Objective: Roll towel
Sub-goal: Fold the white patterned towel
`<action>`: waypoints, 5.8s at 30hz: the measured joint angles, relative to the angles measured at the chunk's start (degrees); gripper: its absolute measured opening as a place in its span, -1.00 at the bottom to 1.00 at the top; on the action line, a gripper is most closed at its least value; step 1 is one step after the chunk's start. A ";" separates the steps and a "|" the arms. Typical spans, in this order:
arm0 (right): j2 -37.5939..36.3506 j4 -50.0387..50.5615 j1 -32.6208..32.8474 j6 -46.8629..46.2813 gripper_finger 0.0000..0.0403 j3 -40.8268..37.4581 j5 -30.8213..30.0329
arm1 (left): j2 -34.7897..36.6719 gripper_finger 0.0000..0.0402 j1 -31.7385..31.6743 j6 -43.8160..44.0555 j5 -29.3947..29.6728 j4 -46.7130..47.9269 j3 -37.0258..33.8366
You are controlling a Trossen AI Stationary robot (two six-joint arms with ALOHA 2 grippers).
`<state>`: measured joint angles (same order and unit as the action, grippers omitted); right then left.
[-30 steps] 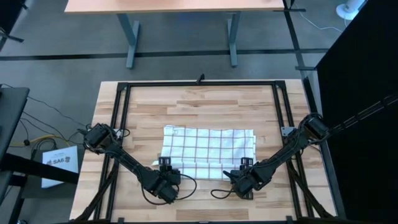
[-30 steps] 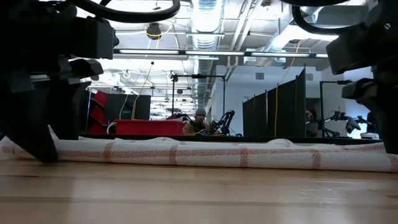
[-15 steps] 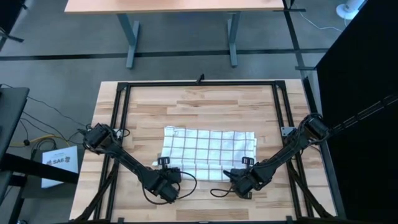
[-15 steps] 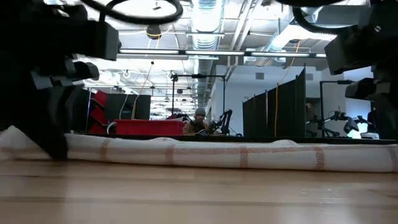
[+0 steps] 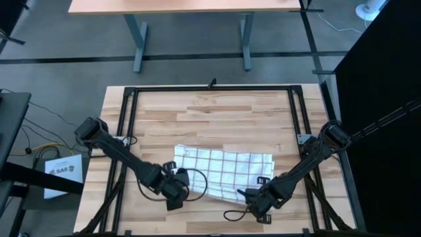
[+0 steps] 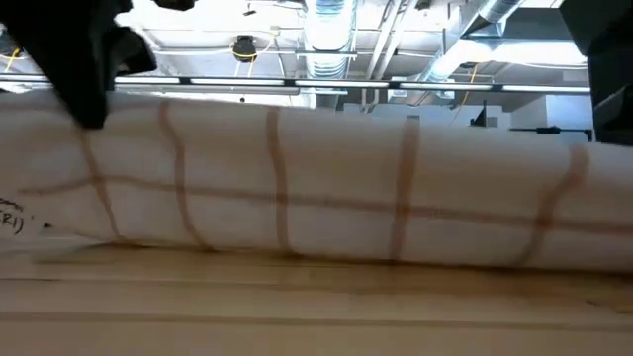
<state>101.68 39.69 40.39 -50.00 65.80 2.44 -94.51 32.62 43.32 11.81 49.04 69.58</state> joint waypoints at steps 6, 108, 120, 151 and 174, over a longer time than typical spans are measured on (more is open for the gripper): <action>-6.15 3.52 -2.76 -2.51 -0.97 -0.90 -0.61 | 3.77 -1.00 -4.05 -4.56 -0.71 1.39 -2.08; -21.96 -25.69 -11.70 -0.35 -0.24 -35.87 5.29 | 7.46 -0.60 -36.32 -41.78 -5.51 -18.48 -23.65; -23.96 -23.58 -11.80 1.26 -0.24 -33.16 4.58 | 7.46 -0.99 -39.23 -39.96 -5.51 -21.14 -23.58; -8.59 -21.63 -36.72 19.76 -0.24 -22.98 3.93 | 7.51 -1.00 -39.03 -43.77 -8.30 -21.65 -23.56; -8.41 -21.66 -32.85 19.63 -0.24 -23.24 3.22 | 7.55 -1.00 -45.26 -46.90 -5.76 -23.05 -17.53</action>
<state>93.27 18.02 7.54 -30.37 42.56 5.66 -86.96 -12.64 -3.58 6.05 25.99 52.05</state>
